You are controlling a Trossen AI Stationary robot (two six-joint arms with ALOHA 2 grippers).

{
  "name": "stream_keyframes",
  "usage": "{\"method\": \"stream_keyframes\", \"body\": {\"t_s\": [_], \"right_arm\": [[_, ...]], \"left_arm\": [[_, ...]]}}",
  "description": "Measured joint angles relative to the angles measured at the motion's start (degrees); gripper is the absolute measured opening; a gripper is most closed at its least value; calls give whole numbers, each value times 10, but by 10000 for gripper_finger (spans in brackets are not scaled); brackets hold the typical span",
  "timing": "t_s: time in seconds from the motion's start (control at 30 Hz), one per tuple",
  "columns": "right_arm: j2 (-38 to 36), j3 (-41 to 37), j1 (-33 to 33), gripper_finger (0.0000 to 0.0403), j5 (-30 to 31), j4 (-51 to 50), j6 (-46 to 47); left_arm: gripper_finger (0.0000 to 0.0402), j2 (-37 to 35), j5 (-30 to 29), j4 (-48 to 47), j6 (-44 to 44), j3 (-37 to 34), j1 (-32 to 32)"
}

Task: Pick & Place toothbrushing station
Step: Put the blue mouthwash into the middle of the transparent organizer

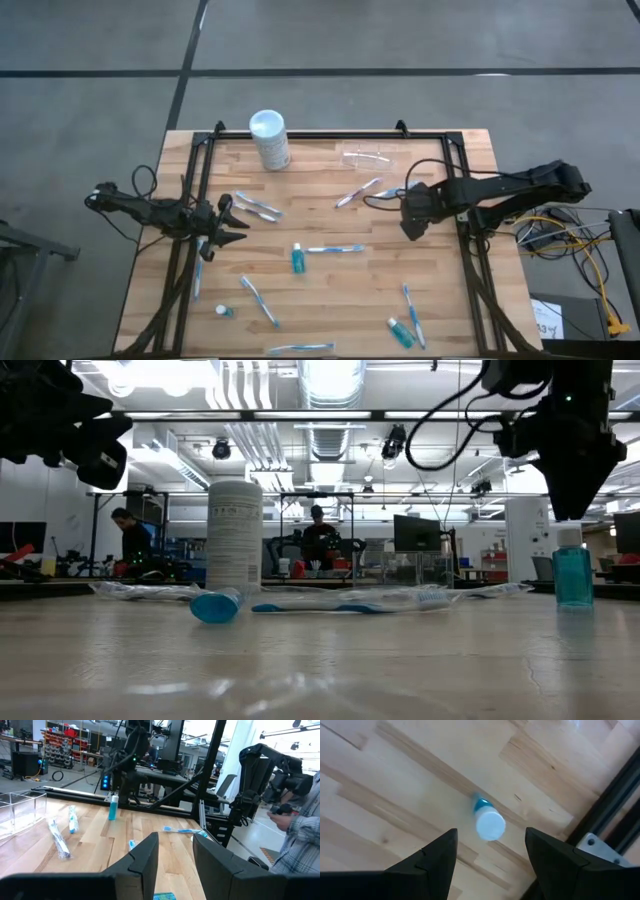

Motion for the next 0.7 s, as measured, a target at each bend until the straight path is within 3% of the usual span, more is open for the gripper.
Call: {"method": "stream_keyframes", "body": {"t_s": [0.7], "right_arm": [[-25, -31, -26, 228, 0, 34, -53]], "left_arm": [[126, 0, 0, -2, 0, 0, 0]]}}
